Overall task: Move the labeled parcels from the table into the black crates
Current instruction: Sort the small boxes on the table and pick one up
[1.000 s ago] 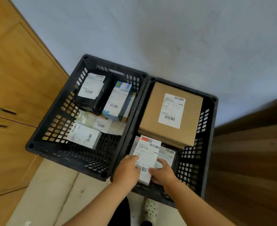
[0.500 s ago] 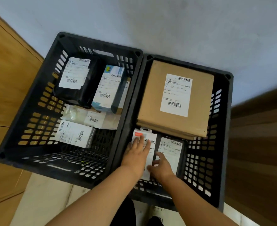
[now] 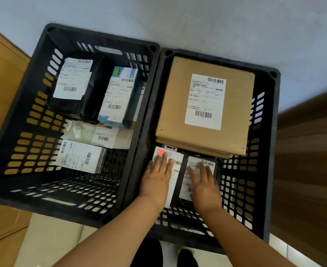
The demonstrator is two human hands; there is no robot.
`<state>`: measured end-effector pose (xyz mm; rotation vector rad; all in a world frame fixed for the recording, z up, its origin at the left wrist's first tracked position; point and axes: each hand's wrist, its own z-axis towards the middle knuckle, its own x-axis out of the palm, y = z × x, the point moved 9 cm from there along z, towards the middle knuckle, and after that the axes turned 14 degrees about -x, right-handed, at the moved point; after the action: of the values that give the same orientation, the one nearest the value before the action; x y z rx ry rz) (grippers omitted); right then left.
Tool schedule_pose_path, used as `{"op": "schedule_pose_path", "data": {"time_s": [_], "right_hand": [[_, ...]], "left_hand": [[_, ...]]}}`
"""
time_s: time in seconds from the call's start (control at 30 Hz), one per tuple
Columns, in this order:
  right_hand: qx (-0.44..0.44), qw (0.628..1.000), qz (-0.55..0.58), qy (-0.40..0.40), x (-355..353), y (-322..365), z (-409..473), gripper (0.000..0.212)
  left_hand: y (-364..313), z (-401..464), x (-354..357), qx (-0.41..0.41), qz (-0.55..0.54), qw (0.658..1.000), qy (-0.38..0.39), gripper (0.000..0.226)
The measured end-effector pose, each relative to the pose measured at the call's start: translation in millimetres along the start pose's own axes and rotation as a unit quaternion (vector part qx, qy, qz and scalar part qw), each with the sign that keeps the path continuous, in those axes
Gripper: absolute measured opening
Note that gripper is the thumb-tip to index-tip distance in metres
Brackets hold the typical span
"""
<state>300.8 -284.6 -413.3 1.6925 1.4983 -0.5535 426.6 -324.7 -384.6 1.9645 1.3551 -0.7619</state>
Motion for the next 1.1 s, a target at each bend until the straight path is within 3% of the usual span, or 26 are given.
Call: {"op": "schedule_pose_path", "data": {"time_s": [0.1, 1.1], "right_hand": [[0.001, 0.997, -0.032, 0.063, 12.0, -10.9, -0.5, 0.096], [-0.031, 0.991, -0.068, 0.109, 6.4, -11.8, -5.3, 0.097]], "left_hand": [[0.0, 5.7, 1.5, -0.008, 0.004, 1.0, 0.013, 0.079], [4.5, -0.4, -5.1, 0.004, 0.021, 0.999, 0.027, 0.097]]}}
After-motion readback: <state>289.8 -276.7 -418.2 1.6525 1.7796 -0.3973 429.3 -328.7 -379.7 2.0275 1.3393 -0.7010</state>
